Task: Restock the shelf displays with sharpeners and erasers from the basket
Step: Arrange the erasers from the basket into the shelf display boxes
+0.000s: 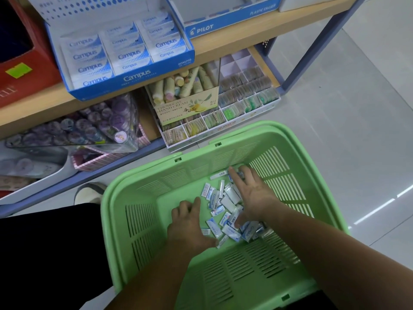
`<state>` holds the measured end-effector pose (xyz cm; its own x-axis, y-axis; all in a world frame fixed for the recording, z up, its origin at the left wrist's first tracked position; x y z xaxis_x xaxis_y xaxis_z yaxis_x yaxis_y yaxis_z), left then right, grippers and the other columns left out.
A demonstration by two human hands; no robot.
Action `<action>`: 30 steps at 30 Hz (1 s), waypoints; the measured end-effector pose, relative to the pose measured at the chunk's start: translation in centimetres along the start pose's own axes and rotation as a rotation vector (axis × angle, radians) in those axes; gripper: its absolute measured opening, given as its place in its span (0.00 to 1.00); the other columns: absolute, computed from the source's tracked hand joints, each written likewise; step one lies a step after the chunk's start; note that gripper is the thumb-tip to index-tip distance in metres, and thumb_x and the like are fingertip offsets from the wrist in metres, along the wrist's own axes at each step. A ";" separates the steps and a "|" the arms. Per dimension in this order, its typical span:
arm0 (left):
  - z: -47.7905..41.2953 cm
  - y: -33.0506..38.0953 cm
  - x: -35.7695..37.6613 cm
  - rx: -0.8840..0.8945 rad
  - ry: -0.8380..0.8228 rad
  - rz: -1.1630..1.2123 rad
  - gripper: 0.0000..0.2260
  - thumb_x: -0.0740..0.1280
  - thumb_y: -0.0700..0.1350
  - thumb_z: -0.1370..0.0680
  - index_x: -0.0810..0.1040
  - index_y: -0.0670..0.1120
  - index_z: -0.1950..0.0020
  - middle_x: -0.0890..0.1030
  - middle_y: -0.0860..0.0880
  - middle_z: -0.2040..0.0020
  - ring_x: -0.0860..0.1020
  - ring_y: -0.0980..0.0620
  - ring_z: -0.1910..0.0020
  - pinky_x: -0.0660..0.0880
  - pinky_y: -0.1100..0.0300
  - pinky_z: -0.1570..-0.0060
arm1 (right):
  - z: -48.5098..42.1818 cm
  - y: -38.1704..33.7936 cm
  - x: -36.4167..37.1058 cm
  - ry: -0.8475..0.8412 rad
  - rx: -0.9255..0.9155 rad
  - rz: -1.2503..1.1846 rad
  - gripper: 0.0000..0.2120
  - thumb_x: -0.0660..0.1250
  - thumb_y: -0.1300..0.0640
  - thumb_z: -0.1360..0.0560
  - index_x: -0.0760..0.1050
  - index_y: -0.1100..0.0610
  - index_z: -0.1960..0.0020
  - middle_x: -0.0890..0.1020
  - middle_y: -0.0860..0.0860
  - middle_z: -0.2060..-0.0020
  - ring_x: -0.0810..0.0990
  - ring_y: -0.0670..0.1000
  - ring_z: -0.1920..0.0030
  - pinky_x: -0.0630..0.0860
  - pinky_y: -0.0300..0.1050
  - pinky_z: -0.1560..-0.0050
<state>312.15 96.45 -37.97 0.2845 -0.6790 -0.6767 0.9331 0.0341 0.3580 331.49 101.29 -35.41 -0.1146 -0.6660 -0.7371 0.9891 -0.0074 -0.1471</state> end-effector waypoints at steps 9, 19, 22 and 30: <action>-2.0 2.6 -2.5 0.121 0.200 0.029 0.48 0.72 0.69 0.32 0.55 0.55 0.19 0.60 0.51 0.23 0.61 0.48 0.27 0.67 0.51 0.31 | -1.2 -0.3 -0.4 -0.013 -0.072 0.030 0.64 0.84 0.38 0.43 0.48 0.52 0.20 0.51 0.50 0.23 0.53 0.55 0.22 0.56 0.53 0.20; -4.7 6.9 -1.6 0.271 0.118 -0.088 0.49 0.79 0.67 0.38 0.58 0.65 0.23 0.58 0.52 0.29 0.61 0.48 0.30 0.73 0.49 0.37 | -1.0 1.3 0.9 -0.024 0.005 -0.192 0.51 0.86 0.47 0.42 0.63 0.51 0.26 0.60 0.48 0.33 0.62 0.52 0.31 0.68 0.54 0.27; -4.2 6.1 -1.5 0.240 0.129 -0.102 0.43 0.78 0.66 0.36 0.62 0.61 0.26 0.61 0.52 0.36 0.65 0.49 0.36 0.77 0.51 0.46 | -1.4 1.2 0.8 -0.040 0.018 -0.235 0.45 0.86 0.48 0.43 0.69 0.51 0.31 0.62 0.47 0.36 0.65 0.51 0.35 0.71 0.53 0.31; -3.7 5.9 -1.8 0.242 0.197 -0.166 0.43 0.73 0.67 0.31 0.57 0.57 0.21 0.60 0.52 0.26 0.63 0.48 0.29 0.68 0.51 0.33 | -1.5 2.5 0.8 -0.055 0.126 -0.488 0.25 0.85 0.57 0.39 0.73 0.49 0.52 0.75 0.45 0.49 0.79 0.48 0.51 0.80 0.45 0.54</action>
<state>317.97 100.65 -37.01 0.1927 -0.5054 -0.8411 0.8977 -0.2554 0.3591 333.74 101.82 -37.34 -0.5644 -0.6006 -0.5664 0.8255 -0.4152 -0.3823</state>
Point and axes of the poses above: each hand's wrist, its own z-axis away from the middle knuckle, its own x-axis out of the palm, y = z × x, the point moved 9 cm from there along -z, towards the middle knuckle
